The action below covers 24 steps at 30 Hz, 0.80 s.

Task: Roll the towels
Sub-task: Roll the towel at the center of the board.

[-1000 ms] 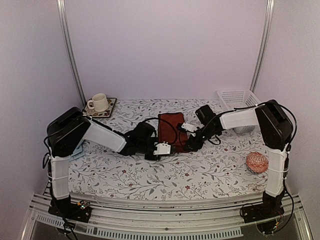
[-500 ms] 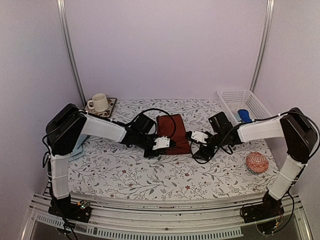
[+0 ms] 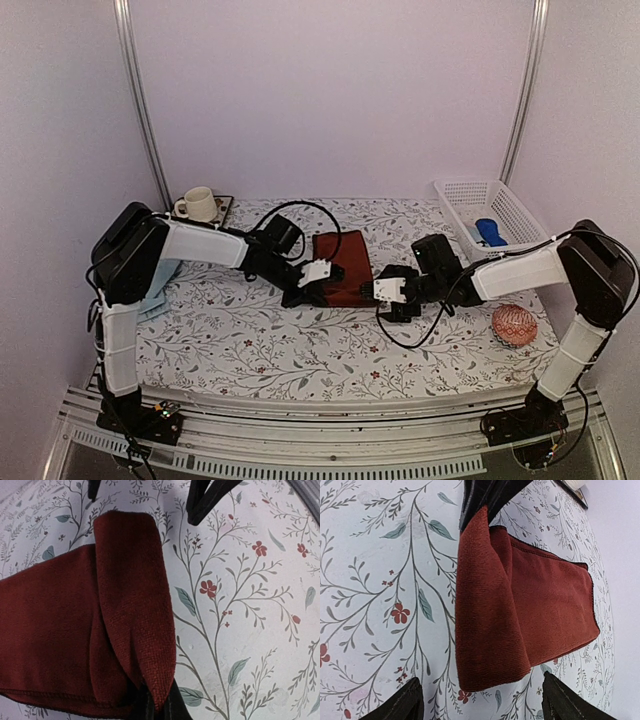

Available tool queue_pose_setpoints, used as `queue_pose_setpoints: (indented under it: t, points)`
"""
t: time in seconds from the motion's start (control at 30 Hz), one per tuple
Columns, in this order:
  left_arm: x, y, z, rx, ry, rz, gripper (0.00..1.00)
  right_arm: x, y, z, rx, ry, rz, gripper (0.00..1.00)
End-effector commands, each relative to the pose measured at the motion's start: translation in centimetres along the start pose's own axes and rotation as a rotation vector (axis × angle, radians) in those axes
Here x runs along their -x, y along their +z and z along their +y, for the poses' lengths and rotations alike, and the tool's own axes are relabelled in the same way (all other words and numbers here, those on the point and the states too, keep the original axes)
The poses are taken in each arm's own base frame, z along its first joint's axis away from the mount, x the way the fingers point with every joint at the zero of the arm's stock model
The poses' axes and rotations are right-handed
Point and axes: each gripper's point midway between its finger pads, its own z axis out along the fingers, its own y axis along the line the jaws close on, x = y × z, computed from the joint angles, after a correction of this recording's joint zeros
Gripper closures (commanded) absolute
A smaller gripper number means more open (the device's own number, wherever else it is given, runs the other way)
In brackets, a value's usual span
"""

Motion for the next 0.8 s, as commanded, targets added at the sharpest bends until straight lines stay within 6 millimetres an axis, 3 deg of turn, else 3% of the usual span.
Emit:
queue_pose_setpoints:
  t: [0.0, 0.37, 0.57, 0.77]
  points:
    - [-0.5, 0.2, -0.7, -0.065, -0.046, -0.014, 1.0, 0.9, 1.2, -1.7, -0.065, -0.075, -0.012, 0.18]
    - [-1.2, 1.2, -0.5, -0.094, -0.113, -0.033, 1.0, 2.7, 2.3, 0.7, -0.004, -0.129, -0.096, 0.19]
    - [-1.2, 0.7, 0.0, -0.111, -0.154, -0.073, 1.0, 2.0, 3.6, 1.6, 0.013, -0.13, -0.06, 0.2]
    - [-1.3, 0.5, -0.2, -0.135, -0.172, -0.093, 1.0, 0.6, 4.6, 0.5, -0.053, -0.13, 0.015, 0.22]
